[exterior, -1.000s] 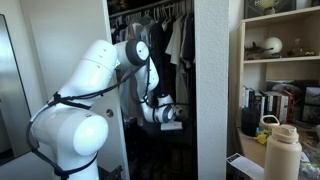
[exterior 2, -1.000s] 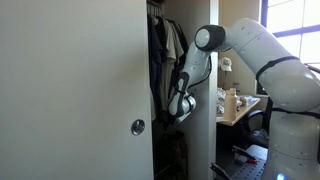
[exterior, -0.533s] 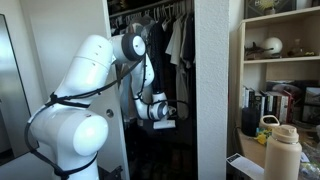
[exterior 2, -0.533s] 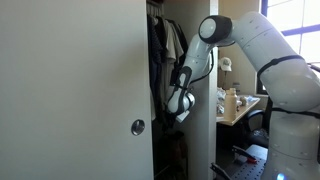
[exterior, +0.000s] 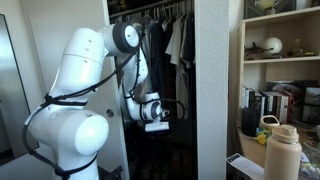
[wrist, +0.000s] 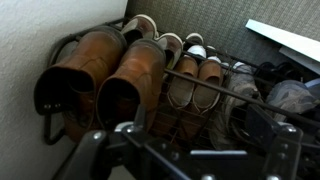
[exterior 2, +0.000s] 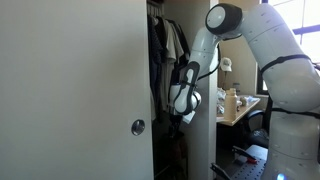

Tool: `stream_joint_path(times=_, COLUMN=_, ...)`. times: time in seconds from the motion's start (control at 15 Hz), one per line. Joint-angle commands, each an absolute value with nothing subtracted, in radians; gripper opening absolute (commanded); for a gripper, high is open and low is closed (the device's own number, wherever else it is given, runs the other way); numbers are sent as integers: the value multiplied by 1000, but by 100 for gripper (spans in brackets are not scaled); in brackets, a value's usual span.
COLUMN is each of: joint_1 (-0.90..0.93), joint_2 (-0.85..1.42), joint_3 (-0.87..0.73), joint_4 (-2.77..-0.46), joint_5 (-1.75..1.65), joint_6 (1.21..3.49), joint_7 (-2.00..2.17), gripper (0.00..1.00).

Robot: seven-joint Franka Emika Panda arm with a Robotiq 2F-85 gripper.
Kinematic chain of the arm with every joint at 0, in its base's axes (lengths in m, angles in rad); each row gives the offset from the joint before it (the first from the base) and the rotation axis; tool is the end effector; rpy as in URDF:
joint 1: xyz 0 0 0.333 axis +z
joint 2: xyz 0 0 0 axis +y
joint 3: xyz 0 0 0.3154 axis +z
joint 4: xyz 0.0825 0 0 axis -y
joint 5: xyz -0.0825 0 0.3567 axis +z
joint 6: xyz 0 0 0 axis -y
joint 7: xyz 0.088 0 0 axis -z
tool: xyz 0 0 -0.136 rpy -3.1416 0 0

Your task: Move the brown shoes on the shoe rack forwards

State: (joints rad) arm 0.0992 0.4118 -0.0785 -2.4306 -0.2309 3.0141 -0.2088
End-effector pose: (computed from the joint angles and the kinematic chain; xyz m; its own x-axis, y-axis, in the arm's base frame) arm 0.4937 0.0238 0.1531 0.8818 0.4524 0.1332 0.4373 -0.8901 0.1286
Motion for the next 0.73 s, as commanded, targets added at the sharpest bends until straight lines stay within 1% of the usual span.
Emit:
stream_joint_path(times=0.0, joint_1=139, joint_2=314, joint_3=-106, joint_4=-2526, joint_5=-278, joint_6=2989, joint_7=-177, gripper=100)
stream_joint_path(times=0.07, joint_1=99, joint_2=382, joint_3=-75, joint_4=-2467, joint_5=-260, joint_6=3010, joint_7=-200, gripper=100)
stream_joint_path(times=0.67, joint_1=97, joint_2=386, joint_3=-75, joint_4=-2468, joint_5=-261, joint_6=3011, joint_7=-201, gripper=100)
